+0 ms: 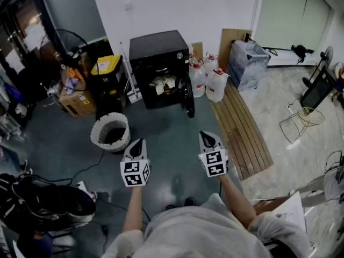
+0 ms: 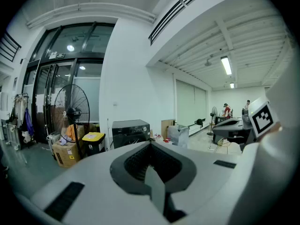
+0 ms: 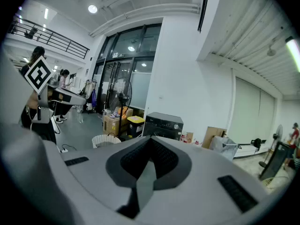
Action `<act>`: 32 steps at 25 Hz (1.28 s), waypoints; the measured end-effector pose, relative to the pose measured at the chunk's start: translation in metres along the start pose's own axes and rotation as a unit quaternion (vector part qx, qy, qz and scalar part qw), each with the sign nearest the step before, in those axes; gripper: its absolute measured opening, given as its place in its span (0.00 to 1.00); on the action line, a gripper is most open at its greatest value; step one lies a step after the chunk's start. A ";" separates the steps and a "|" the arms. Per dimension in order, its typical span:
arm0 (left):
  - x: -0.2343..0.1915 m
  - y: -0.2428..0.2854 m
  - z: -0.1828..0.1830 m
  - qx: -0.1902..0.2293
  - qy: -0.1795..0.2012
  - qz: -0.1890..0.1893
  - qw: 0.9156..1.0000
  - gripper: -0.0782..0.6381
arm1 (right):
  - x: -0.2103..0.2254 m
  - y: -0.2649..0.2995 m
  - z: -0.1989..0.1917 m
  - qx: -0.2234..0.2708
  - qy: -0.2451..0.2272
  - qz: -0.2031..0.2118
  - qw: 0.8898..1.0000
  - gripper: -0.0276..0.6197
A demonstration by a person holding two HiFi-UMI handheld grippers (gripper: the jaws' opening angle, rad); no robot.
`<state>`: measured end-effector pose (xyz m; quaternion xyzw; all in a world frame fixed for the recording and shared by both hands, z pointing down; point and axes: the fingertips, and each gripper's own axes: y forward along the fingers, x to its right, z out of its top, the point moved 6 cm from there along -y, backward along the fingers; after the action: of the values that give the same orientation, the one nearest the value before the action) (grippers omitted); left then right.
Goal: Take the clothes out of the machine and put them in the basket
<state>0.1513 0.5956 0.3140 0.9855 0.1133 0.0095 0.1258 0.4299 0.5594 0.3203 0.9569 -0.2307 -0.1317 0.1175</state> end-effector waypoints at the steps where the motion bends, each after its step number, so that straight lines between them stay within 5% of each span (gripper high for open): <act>1: -0.001 0.002 0.001 0.000 0.000 0.001 1.000 0.13 | 0.000 0.003 0.000 0.000 -0.001 0.001 1.000 0.08; 23: 0.031 0.049 0.000 -0.003 -0.005 0.025 1.000 0.13 | 0.052 0.028 -0.021 -0.007 -0.005 0.029 1.000 0.08; 32: 0.013 0.090 0.003 -0.008 -0.005 0.024 1.000 0.13 | 0.061 0.070 -0.013 -0.007 -0.012 0.034 0.999 0.08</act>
<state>0.1836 0.5130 0.3333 0.9870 0.0888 0.0089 0.1340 0.4575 0.4716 0.3402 0.9460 -0.2631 -0.1412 0.1262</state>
